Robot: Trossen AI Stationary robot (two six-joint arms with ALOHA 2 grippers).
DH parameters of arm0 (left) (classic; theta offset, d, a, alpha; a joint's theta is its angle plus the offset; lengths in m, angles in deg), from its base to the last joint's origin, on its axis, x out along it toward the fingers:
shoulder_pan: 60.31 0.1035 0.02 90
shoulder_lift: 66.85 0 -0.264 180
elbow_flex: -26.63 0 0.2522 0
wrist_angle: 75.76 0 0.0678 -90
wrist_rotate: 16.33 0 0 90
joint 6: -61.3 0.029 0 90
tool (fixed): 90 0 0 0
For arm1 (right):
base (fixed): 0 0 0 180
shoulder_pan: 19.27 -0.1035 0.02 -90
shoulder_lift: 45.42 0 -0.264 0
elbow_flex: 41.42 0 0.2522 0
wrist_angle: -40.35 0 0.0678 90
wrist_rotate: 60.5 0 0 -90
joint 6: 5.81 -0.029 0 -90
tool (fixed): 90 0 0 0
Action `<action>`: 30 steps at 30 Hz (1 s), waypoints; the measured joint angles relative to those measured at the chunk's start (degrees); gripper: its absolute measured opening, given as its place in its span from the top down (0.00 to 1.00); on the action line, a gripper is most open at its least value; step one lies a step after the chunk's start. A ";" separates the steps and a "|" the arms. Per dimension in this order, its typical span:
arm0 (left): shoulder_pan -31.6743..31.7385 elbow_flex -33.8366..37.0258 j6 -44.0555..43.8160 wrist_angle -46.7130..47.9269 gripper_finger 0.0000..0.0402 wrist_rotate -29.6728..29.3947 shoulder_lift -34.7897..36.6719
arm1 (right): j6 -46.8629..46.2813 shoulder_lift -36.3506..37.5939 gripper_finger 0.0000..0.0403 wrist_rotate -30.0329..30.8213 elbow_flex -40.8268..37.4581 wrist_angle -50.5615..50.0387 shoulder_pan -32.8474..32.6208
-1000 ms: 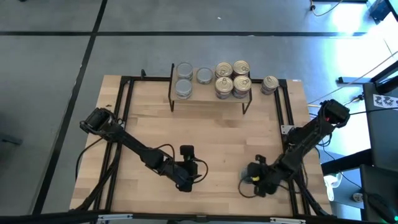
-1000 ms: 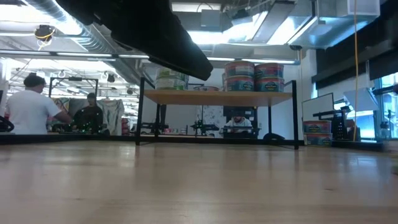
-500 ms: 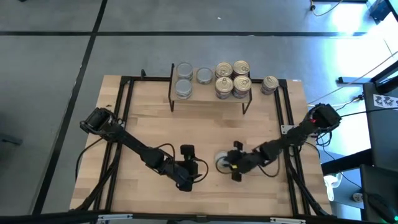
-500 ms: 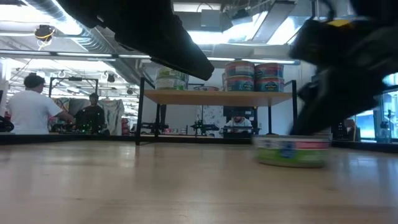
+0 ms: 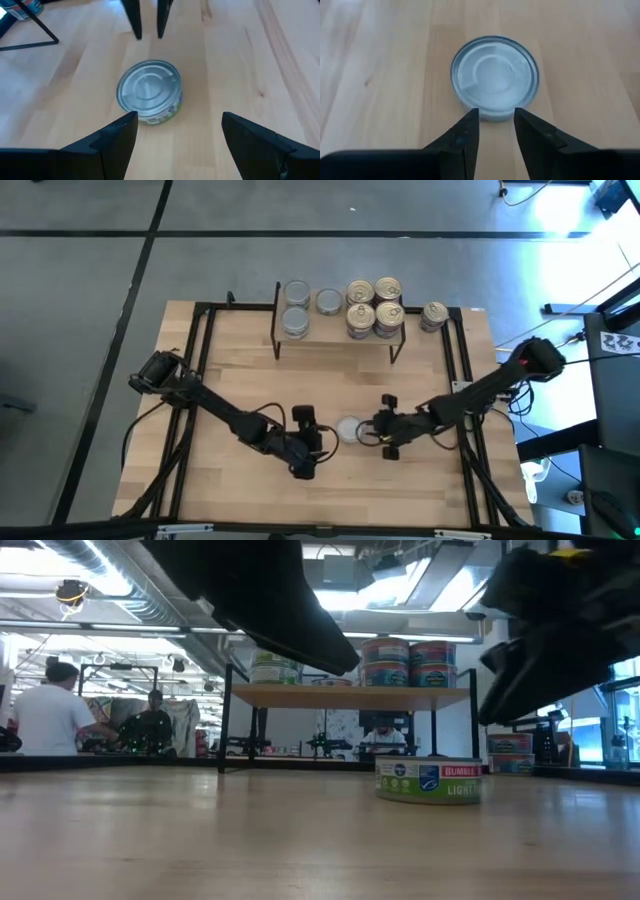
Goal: Stack canned seafood by type on shelf
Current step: Stack the green white tuna can with the green white tuna can on the shelf
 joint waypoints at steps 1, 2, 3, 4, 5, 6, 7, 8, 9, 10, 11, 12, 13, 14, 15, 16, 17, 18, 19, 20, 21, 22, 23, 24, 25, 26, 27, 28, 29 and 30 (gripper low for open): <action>0.26 0.00 -0.02 -0.06 0.29 0.00 0.00 | 0.32 1.19 0.69 0.35 -1.73 1.35 -0.36; 0.57 0.00 -0.18 -0.06 0.29 0.00 0.00 | 0.40 1.89 0.69 1.01 -3.41 3.98 -0.31; 0.94 0.00 -0.44 -0.13 0.29 0.00 0.00 | 0.61 2.37 0.69 1.19 -5.46 7.70 -0.30; 1.33 0.00 -0.79 -0.09 0.29 0.00 0.00 | 0.96 2.70 0.69 1.49 -7.84 11.59 -0.26; 1.67 0.00 -1.27 -0.09 0.29 0.00 0.00 | 1.67 2.76 0.69 1.92 -10.02 16.07 -0.06; 2.07 0.00 -1.75 -0.10 0.29 0.00 0.00 | 2.38 2.49 0.69 2.20 -12.11 21.52 0.39; 2.47 0.00 -2.11 -0.09 0.29 0.00 0.00 | 3.08 1.80 0.69 2.23 -14.04 27.02 0.90; 2.81 0.00 -2.48 -0.22 0.29 -0.01 0.00 | 3.37 1.11 0.69 2.24 -15.74 31.88 1.47; 3.16 0.00 -2.85 -0.32 0.29 0.00 0.00 | 3.52 0.34 0.69 2.26 -17.18 35.19 1.98; 3.53 0.00 -3.10 -0.33 0.29 -0.02 0.00 | 3.57 -0.53 0.69 2.34 -18.26 37.98 2.54; 3.87 0.00 -3.30 -0.48 0.29 -0.02 0.00 | 3.66 -1.29 0.69 2.36 -18.81 40.01 3.02; 4.21 0.00 -3.33 -0.51 0.29 0.00 0.00 | 4.09 -2.06 0.69 2.46 -19.08 41.85 3.44; 4.50 0.00 -3.36 -0.50 0.29 -0.02 0.00 | 4.68 -2.89 0.69 2.55 -19.02 43.23 3.82; 4.75 0.00 -3.36 -0.57 0.29 0.00 0.00 | 5.19 -3.87 0.69 2.62 -18.95 44.31 4.09; 5.04 0.00 -3.36 -0.57 0.29 0.00 0.00 | 5.73 -5.01 0.69 2.66 -18.96 45.05 4.39; 5.28 0.00 -3.36 -0.63 0.29 0.00 0.00 | 6.21 -6.36 0.69 2.64 -18.98 45.86 4.76; 5.52 0.00 -3.38 -0.74 0.29 0.00 0.00 | 6.35 -7.36 0.69 2.62 -18.97 46.18 4.94; 5.72 0.00 -3.38 -0.72 0.29 0.00 0.00 | 6.36 -7.95 0.69 2.64 -18.99 46.09 5.13; 5.86 0.00 -3.40 -0.76 0.29 0.00 0.00 | 6.31 -8.43 0.69 2.65 -19.00 46.15 5.12; 5.89 0.00 -3.40 -0.80 0.29 0.00 0.00 | 6.21 -8.84 0.69 2.70 -18.98 46.31 5.12; 5.91 0.00 -3.40 -0.83 0.29 -0.02 0.00 | 6.13 -9.10 0.69 2.82 -18.98 46.28 5.11; 5.93 0.00 -3.42 -0.95 0.29 -0.01 0.00 | 6.13 -9.13 0.69 3.00 -18.98 46.21 5.08; 5.92 0.00 -3.42 -0.96 0.29 0.00 0.00 | 6.11 -9.07 0.69 3.06 -18.98 46.32 5.08; 5.91 0.00 -3.42 -0.97 0.29 0.00 0.00 | 6.11 -9.05 0.69 3.08 -18.96 46.37 5.06; 5.90 0.00 -3.42 -0.97 0.29 0.00 0.00 | 6.11 -9.07 0.69 3.08 -18.96 46.20 5.06; 5.89 0.00 -3.42 -0.96 0.29 0.01 0.00 | 6.11 -9.07 0.69 3.08 -18.96 46.10 5.06; 5.89 0.00 -3.42 -0.96 0.29 0.00 0.00 | 6.13 -9.07 0.69 3.08 -18.96 46.10 5.06; 5.89 0.00 -3.42 -0.96 0.29 0.00 0.00 | 6.15 -9.07 0.69 3.08 -18.96 45.98 5.06; 5.89 0.00 -3.42 -0.98 0.29 0.00 0.00 | 6.19 -9.07 0.69 3.08 -18.96 45.72 5.06; 5.89 0.00 -3.44 -0.96 0.29 0.00 0.00 | 6.20 -9.05 0.69 3.09 -18.95 45.53 5.06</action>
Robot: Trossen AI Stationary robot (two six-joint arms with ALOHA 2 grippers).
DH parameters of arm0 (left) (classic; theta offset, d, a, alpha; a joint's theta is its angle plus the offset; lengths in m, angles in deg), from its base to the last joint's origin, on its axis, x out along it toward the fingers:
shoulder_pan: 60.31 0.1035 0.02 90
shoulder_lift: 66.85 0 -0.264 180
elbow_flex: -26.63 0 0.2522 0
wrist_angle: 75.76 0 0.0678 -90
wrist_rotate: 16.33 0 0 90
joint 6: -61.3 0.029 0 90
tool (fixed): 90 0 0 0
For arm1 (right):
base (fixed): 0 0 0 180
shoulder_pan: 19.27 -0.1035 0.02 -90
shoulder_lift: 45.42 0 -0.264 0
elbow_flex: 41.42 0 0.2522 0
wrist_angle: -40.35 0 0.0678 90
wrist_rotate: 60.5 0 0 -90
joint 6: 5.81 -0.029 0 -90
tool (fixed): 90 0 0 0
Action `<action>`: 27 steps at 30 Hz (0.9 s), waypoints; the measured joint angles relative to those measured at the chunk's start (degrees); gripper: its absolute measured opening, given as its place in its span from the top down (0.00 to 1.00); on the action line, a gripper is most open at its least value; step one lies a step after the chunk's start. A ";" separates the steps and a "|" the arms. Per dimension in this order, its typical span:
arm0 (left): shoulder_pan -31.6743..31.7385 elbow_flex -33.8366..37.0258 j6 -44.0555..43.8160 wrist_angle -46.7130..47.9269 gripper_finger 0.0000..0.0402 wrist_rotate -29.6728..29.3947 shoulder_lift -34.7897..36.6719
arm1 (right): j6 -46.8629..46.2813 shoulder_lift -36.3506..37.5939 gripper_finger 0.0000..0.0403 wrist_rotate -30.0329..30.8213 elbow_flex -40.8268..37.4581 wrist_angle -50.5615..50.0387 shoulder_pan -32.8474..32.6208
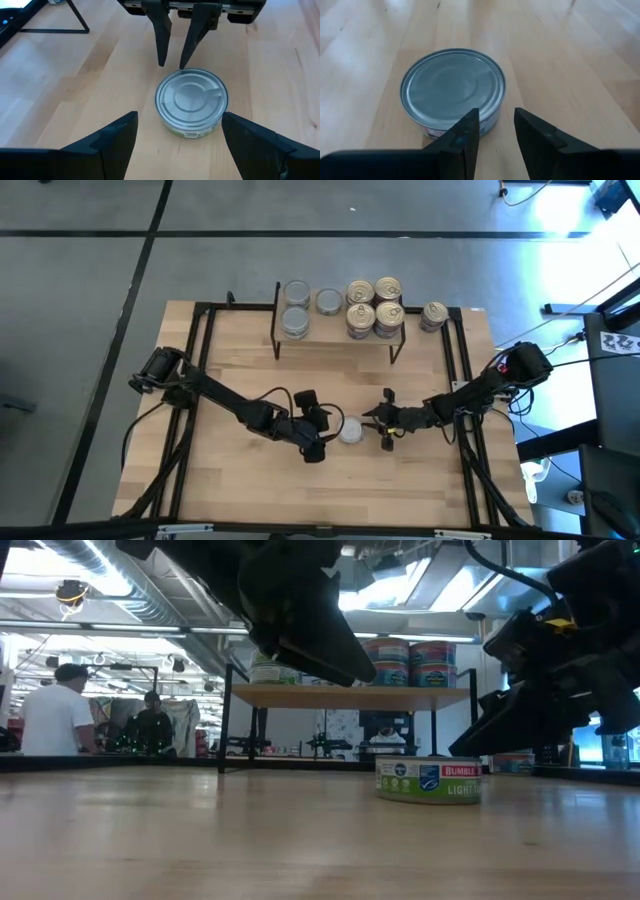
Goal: Stack canned seafood by type on shelf
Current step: Stack the green white tuna can with the green white tuna can on the shelf
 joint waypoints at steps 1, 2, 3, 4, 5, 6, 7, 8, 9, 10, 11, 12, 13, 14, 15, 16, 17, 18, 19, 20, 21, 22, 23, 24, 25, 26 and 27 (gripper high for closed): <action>0.00 0.00 0.00 0.00 0.29 0.00 0.00 | -0.02 0.00 0.69 0.02 0.05 -0.36 -0.01; 0.00 0.00 0.00 0.00 0.29 0.00 0.00 | -0.02 0.02 0.69 0.04 0.08 -0.53 -0.02; 0.00 0.00 0.00 0.00 0.29 0.00 0.00 | -0.04 0.02 0.69 0.06 0.08 -0.63 -0.02; 0.00 0.00 0.00 0.00 0.29 0.00 0.00 | -0.04 0.02 0.69 0.06 0.08 -0.48 -0.02; 0.00 0.00 0.00 -0.01 0.29 0.00 0.00 | 0.02 0.02 0.69 0.04 0.08 -0.14 -0.04; 0.00 0.00 0.00 0.00 0.29 0.00 0.00 | 0.17 0.02 0.69 0.00 0.06 0.43 -0.04; 0.00 0.00 0.00 0.00 0.29 0.00 0.00 | 0.20 0.05 0.69 -0.01 0.04 1.22 -0.04; 0.00 0.00 0.00 0.00 0.29 0.00 0.00 | 0.28 0.12 0.69 -0.16 0.04 2.24 -0.04; 0.00 0.00 0.00 0.00 0.29 0.00 0.00 | 0.35 0.18 0.69 -0.79 0.04 3.08 -0.02; 0.00 0.00 0.00 0.00 0.29 0.00 0.00 | 0.39 0.22 0.69 -1.20 0.06 3.29 -0.04; 0.00 0.00 0.00 0.00 0.29 0.00 0.00 | 0.39 0.22 0.69 -1.87 0.05 3.10 -0.04; 0.00 0.00 0.00 0.00 0.29 0.00 0.00 | 0.39 0.20 0.69 -2.33 0.04 2.85 -0.04; 0.00 0.00 0.00 0.00 0.29 0.00 0.00 | 0.42 0.20 0.69 -3.24 0.04 2.55 -0.04; 0.00 0.00 0.00 0.00 0.29 0.00 0.00 | 0.39 0.22 0.69 -3.73 0.04 2.08 -0.04; 0.00 0.00 0.00 0.00 0.29 0.00 0.00 | 0.37 0.17 0.69 -3.90 0.04 1.25 -0.04; 0.00 0.00 0.00 0.00 0.29 0.00 0.00 | 0.33 -0.06 0.69 -3.83 0.04 0.91 -0.04; 0.00 0.00 0.00 -0.01 0.29 0.00 0.00 | 0.31 -0.40 0.69 -3.51 0.04 0.91 -0.04; 0.00 0.00 0.00 0.00 0.29 0.00 0.00 | 0.28 -0.79 0.69 -3.33 0.08 0.97 -0.04; 0.00 0.00 0.00 -0.01 0.29 0.00 0.00 | 0.20 -1.21 0.69 -3.04 0.11 1.19 -0.04; 0.00 0.00 0.00 0.00 0.29 0.00 0.00 | 0.18 -1.67 0.69 -2.97 0.19 1.38 -0.04; 0.00 0.00 0.00 0.00 0.29 0.00 0.00 | 0.15 -2.03 0.69 -2.92 0.22 1.59 -0.04; 0.00 0.00 0.00 0.00 0.29 0.00 0.00 | 0.15 -2.23 0.69 -2.86 0.25 1.61 -0.04; 0.00 0.00 0.00 0.00 0.29 0.00 0.00 | 0.15 -2.26 0.69 -2.85 0.25 1.57 -0.04; 0.00 0.00 0.00 0.00 0.29 0.02 0.00 | 0.15 -2.28 0.69 -2.85 0.23 1.49 -0.04; 0.00 0.00 0.00 0.00 0.29 0.02 0.00 | 0.15 -2.30 0.69 -2.85 0.23 1.41 -0.04; 0.00 0.00 0.01 0.00 0.29 0.02 0.00 | 0.18 -2.32 0.69 -2.85 0.23 1.26 -0.04; 0.00 0.00 0.01 0.00 0.29 0.02 0.00 | 0.23 -2.32 0.69 -2.85 0.21 1.08 -0.04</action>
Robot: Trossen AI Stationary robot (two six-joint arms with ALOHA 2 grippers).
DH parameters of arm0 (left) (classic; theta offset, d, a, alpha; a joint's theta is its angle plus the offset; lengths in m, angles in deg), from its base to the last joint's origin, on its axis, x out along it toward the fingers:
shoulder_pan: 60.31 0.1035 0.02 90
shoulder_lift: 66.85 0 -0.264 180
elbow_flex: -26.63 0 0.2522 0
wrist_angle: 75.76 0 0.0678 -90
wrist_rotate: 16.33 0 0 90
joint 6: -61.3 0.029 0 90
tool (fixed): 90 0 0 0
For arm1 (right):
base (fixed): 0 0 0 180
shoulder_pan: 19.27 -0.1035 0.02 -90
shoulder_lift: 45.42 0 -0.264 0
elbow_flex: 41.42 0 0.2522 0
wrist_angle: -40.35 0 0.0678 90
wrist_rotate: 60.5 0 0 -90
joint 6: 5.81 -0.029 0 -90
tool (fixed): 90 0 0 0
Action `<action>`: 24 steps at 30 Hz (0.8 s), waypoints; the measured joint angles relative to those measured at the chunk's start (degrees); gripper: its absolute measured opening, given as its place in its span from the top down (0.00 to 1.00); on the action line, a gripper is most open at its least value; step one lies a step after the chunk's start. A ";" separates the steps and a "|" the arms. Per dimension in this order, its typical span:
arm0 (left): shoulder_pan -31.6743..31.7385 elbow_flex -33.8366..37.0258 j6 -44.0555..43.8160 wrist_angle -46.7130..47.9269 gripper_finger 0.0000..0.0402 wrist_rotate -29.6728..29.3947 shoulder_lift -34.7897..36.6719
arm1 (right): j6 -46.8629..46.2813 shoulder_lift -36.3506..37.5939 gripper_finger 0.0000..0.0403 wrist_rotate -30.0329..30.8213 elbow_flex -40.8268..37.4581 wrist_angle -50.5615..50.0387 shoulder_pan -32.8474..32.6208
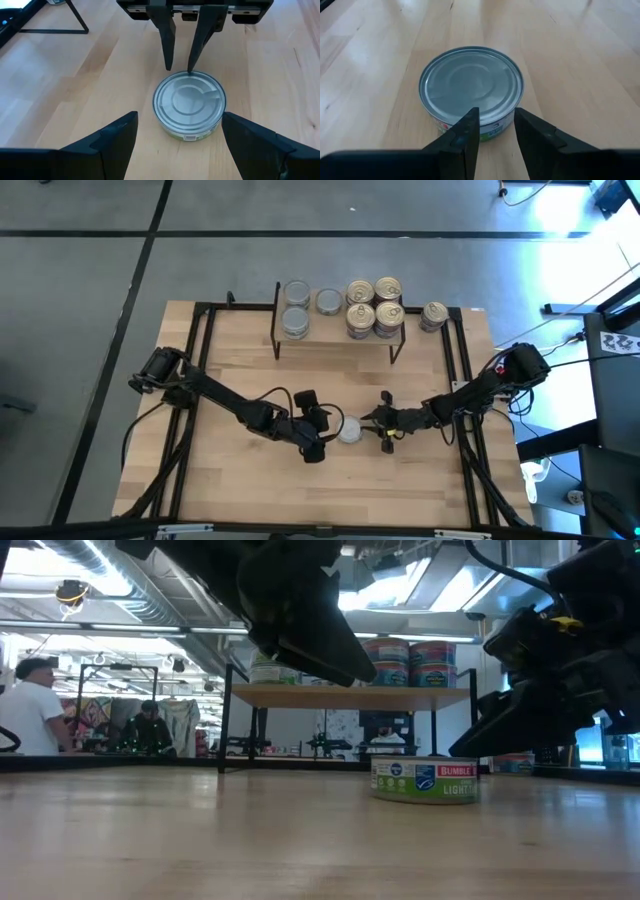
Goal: Stack canned seafood by type on shelf
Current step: Stack the green white tuna can with the green white tuna can on the shelf
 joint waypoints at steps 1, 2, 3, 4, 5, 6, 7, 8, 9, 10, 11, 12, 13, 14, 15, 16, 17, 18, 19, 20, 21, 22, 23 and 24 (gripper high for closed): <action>0.00 0.00 0.01 0.00 0.29 0.01 0.00 | 0.07 -0.02 0.69 0.00 0.00 -0.20 0.00; 0.00 0.00 0.17 0.00 0.29 0.11 0.00 | 0.12 -0.02 0.69 0.00 0.00 -0.53 0.00; 0.05 0.00 0.51 0.00 0.29 0.50 0.00 | 0.12 -0.02 0.69 0.02 0.00 -0.96 0.00; 0.14 0.00 0.87 0.00 0.29 0.94 0.00 | 0.12 -0.02 0.69 0.11 0.00 -1.50 0.00; 0.18 0.00 1.06 0.00 0.29 1.40 0.00 | 0.10 -0.02 0.69 0.43 0.00 -1.91 -0.03; 0.26 0.00 1.30 0.00 0.29 1.74 0.00 | 0.11 -0.02 0.69 0.74 0.02 -2.25 -0.06; 0.37 0.00 1.65 0.00 0.29 2.07 0.00 | 0.10 -0.02 0.69 0.85 0.01 -2.52 -0.04; 0.49 0.00 2.01 0.01 0.29 2.19 0.00 | 0.10 -0.02 0.69 0.92 -0.02 -2.56 -0.04; 0.57 0.00 2.43 0.02 0.29 2.25 0.00 | 0.10 -0.02 0.69 0.92 0.00 -2.56 -0.04; 0.59 0.00 3.06 0.02 0.29 2.25 0.00 | 0.10 -0.02 0.69 0.94 0.00 -2.56 -0.04; 0.60 0.00 3.55 0.02 0.29 2.25 0.00 | 0.10 -0.04 0.69 0.94 -0.02 -2.61 -0.04; 0.68 0.00 4.18 0.02 0.29 2.25 0.00 | 0.10 -0.04 0.69 0.94 -0.02 -2.70 -0.04; 0.70 0.00 4.81 0.02 0.29 2.25 0.00 | -0.02 -0.04 0.69 0.95 -0.02 -2.85 -0.04; 0.70 0.00 5.21 0.02 0.29 2.26 0.00 | -0.08 -0.02 0.69 0.96 -0.02 -2.98 -0.04; 0.68 0.00 5.77 0.02 0.29 2.27 0.00 | -0.08 -0.04 0.69 0.96 -0.02 -3.16 -0.04; 0.68 0.00 6.38 0.02 0.29 2.27 0.00 | -0.10 -0.04 0.69 0.96 -0.02 -3.22 -0.04; 0.68 0.00 6.77 0.02 0.29 2.27 0.00 | -0.10 -0.04 0.69 0.96 -0.02 -3.25 -0.04; 0.70 0.00 7.05 0.02 0.29 2.27 0.00 | -0.11 -0.04 0.69 0.96 -0.04 -3.37 -0.04; 0.70 0.00 7.33 0.02 0.29 2.27 0.00 | -0.19 -0.04 0.69 0.97 -0.04 -3.43 -0.04; 0.69 0.00 7.69 0.02 0.29 2.27 0.00 | -0.28 -0.04 0.69 1.07 -0.04 -3.65 -0.04; 0.68 0.00 7.97 0.02 0.29 2.27 0.00 | -0.30 -0.04 0.69 1.34 -0.04 -3.76 -0.04; 0.68 0.00 8.17 0.02 0.29 2.27 0.00 | -0.30 -0.04 0.69 1.52 -0.04 -3.84 -0.04; 0.69 0.00 8.26 0.02 0.29 2.27 0.00 | -0.44 -0.04 0.69 1.58 -0.06 -3.89 -0.04; 0.69 0.00 8.38 0.02 0.29 2.27 0.00 | -0.58 -0.04 0.69 1.78 -0.08 -3.87 -0.04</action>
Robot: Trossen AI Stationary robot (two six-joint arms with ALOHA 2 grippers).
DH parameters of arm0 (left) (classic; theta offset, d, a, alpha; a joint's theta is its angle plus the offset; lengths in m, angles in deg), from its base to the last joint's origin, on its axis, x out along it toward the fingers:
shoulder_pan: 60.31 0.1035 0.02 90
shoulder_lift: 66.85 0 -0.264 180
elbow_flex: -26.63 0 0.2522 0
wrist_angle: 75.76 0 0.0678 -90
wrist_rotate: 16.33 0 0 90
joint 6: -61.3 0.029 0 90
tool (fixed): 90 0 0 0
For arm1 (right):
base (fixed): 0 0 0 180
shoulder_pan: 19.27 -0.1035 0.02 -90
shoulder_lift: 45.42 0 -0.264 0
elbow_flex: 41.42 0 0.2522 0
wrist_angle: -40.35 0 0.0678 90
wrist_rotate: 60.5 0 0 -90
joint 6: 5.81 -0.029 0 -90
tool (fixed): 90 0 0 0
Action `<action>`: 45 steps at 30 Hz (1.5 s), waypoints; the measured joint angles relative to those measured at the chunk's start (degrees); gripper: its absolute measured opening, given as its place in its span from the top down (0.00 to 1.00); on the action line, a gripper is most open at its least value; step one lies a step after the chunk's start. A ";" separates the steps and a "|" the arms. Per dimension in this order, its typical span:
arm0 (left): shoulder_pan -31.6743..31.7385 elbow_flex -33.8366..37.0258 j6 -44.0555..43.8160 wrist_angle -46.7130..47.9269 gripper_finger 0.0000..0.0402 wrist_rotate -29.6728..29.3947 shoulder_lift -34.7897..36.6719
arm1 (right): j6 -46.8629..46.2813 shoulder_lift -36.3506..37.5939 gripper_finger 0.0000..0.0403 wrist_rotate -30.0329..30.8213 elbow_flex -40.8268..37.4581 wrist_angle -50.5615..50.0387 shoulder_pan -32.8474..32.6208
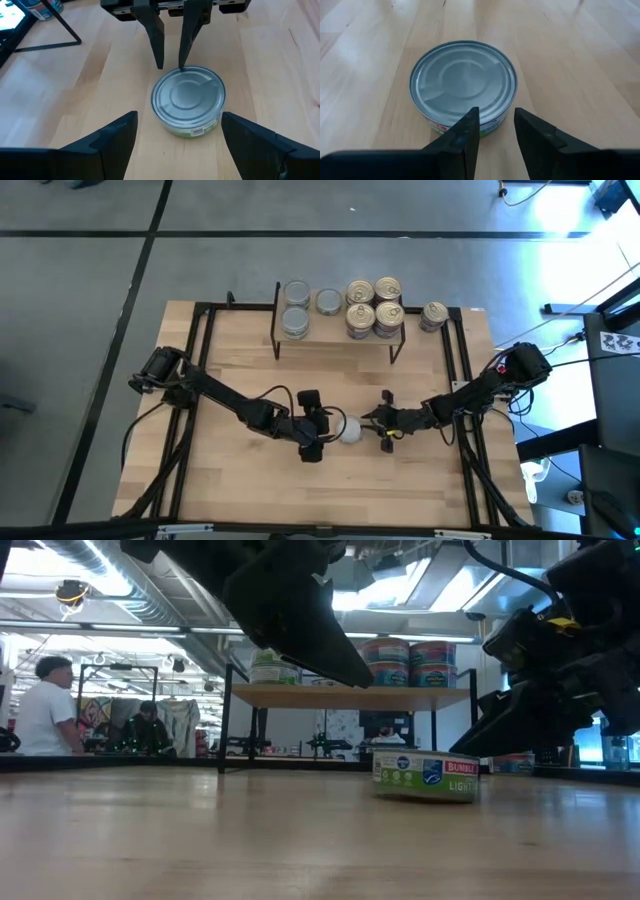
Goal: Stack canned seafood by type on shelf
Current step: Stack the green white tuna can with the green white tuna can on the shelf
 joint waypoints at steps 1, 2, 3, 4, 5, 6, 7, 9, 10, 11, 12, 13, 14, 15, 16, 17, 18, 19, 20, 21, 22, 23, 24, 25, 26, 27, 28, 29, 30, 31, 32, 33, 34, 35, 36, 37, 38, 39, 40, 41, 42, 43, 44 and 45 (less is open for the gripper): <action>0.01 0.00 -0.04 0.00 0.29 0.00 0.00 | -0.10 -0.02 0.69 0.18 -0.01 -0.02 0.00; 0.01 0.00 -0.30 0.00 0.29 0.00 0.00 | -0.28 -0.03 0.69 0.47 -0.03 -0.07 0.00; -0.01 0.00 -0.63 0.00 0.29 0.00 0.00 | -0.70 -0.05 0.69 0.79 -0.04 -0.35 0.01; -0.01 0.00 -0.74 0.00 0.29 0.00 0.00 | -0.90 -0.12 0.69 0.82 -0.07 -1.28 0.05; -0.07 0.00 -0.73 0.01 0.29 0.00 0.00 | -0.90 -0.32 0.69 0.60 -0.23 -2.80 0.09; -0.15 0.00 -0.64 0.00 0.29 0.00 0.00 | -1.46 -0.74 0.69 0.67 -0.56 -2.63 0.07; -0.14 0.00 -0.38 0.03 0.29 0.00 0.00 | -0.90 -0.37 0.69 0.62 -0.40 -3.94 0.03; -0.14 0.00 0.18 0.02 0.29 0.00 0.00 | -1.11 -0.44 0.69 0.53 -0.39 -3.78 0.04; -0.12 0.00 0.60 0.02 0.29 0.00 0.00 | -1.08 -0.37 0.69 0.52 -0.33 -3.79 0.04; -0.07 0.00 0.88 0.01 0.29 0.00 0.00 | -1.12 -0.36 0.69 0.41 -0.35 -3.64 0.04; -0.02 0.00 1.07 0.02 0.29 0.00 0.00 | -1.09 -0.37 0.69 0.42 -0.36 -3.54 0.04; 0.01 0.00 1.20 0.01 0.29 -0.02 0.00 | -1.12 -0.37 0.69 0.40 -0.36 -3.51 0.04; 0.02 0.00 1.26 0.00 0.29 -0.03 0.00 | -1.15 -0.37 0.69 0.43 -0.36 -3.44 0.04; 0.13 0.00 1.29 0.00 0.29 -0.04 0.00 | -1.14 -0.37 0.69 0.43 -0.36 -3.38 0.04; 0.22 0.00 1.27 0.00 0.29 -0.04 0.00 | -1.14 -0.37 0.69 0.41 -0.36 -3.30 0.04; 0.36 0.00 1.25 0.02 0.29 -0.02 0.00 | -1.13 -0.37 0.69 0.43 -0.36 -3.25 0.04; 0.57 0.00 1.25 0.02 0.29 0.00 0.00 | -1.12 -0.37 0.69 0.43 -0.36 -3.12 0.04; 0.80 0.00 1.25 0.04 0.29 -0.04 0.00 | -1.07 -0.36 0.69 0.57 -0.35 -3.03 0.04; 1.15 0.00 1.22 0.04 0.29 -0.04 0.00 | -1.05 -0.37 0.69 0.61 -0.32 -3.02 0.04; 1.52 0.00 1.21 0.10 0.29 -0.04 0.00 | -1.05 -0.36 0.69 0.63 -0.32 -3.02 0.04; 1.87 0.00 1.17 0.20 0.29 -0.06 0.00 | -1.05 -0.35 0.69 0.65 -0.31 -3.02 0.04; 2.18 0.00 0.91 0.26 0.29 -0.06 0.00 | -1.07 -0.35 0.69 0.65 -0.30 -3.01 0.04; 2.50 0.00 0.80 0.27 0.29 -0.07 0.00 | -1.07 -0.35 0.69 0.65 -0.30 -2.89 0.04; 2.79 0.00 0.67 0.26 0.29 -0.05 0.00 | -1.09 -0.35 0.69 0.65 -0.28 -2.68 0.04; 3.10 0.00 0.51 0.31 0.29 -0.05 0.00 | -1.09 -0.33 0.69 0.65 -0.25 -2.54 0.06; 3.38 0.00 0.24 0.53 0.29 -0.04 0.00 | -1.09 -0.31 0.69 0.65 -0.25 -2.35 0.07; 3.69 0.00 -0.26 0.88 0.29 -0.05 -0.10 | -1.12 -0.31 0.69 0.67 -0.25 -2.12 0.07; 4.05 -0.01 -0.85 1.03 0.29 -0.06 -0.40 | -1.12 -0.31 0.69 0.67 -0.25 -1.62 0.08; 4.42 -0.02 -1.51 1.34 0.29 -0.02 -0.68 | -1.09 -0.31 0.69 0.67 -0.25 -0.84 0.11; 4.79 -0.02 -2.33 1.57 0.29 0.08 -1.25 | -0.99 -0.28 0.69 0.69 -0.21 0.10 0.11; 5.18 -0.02 -3.09 1.31 0.29 0.71 -1.87 | -0.96 -0.24 0.69 0.71 -0.18 0.92 0.11; 5.53 -0.04 -3.66 1.26 0.29 1.91 -2.62 | -0.96 -0.24 0.69 0.71 -0.10 1.37 0.11; 5.87 -0.04 -3.92 1.35 0.29 3.02 -3.42 | -0.97 -0.24 0.69 0.73 -0.10 1.38 0.11; 6.12 -0.04 -3.97 1.45 0.29 3.89 -4.22 | -0.97 -0.24 0.69 0.72 -0.10 1.23 0.11; 6.29 -0.04 -4.00 1.81 0.29 4.17 -4.83 | -1.00 -0.24 0.69 0.68 -0.10 1.04 0.11; 6.37 -0.02 -3.97 1.89 0.29 4.32 -5.32 | -1.18 -0.24 0.69 0.68 -0.10 0.85 0.10; 6.37 -0.02 -3.77 1.87 0.29 4.35 -5.44 | -1.39 -0.24 0.69 0.67 -0.10 0.71 0.09; 6.37 -0.02 -3.31 1.91 0.29 4.35 -5.44 | -1.79 -0.22 0.69 0.65 -0.10 0.59 0.09; 6.37 -0.04 -2.74 1.75 0.29 4.35 -5.37 | -2.43 -0.22 0.69 0.65 -0.10 0.54 0.09; 6.39 -0.04 -2.05 1.68 0.29 4.35 -5.34 | -2.75 -0.22 0.69 0.65 -0.10 0.57 0.09; 6.37 -0.04 -1.37 1.94 0.29 4.36 -5.27 | -3.15 -0.22 0.69 0.66 -0.10 0.55 0.09; 6.37 -0.04 -0.74 2.45 0.29 4.39 -5.25 | -3.77 -0.22 0.69 0.70 -0.10 0.59 0.09; 6.38 -0.04 -0.49 2.93 0.29 4.37 -5.19 | -4.02 -0.21 0.69 0.82 -0.09 0.56 0.09; 6.39 -0.04 -0.46 3.37 0.29 4.35 -5.13 | -4.12 -0.20 0.69 1.04 -0.04 0.69 0.09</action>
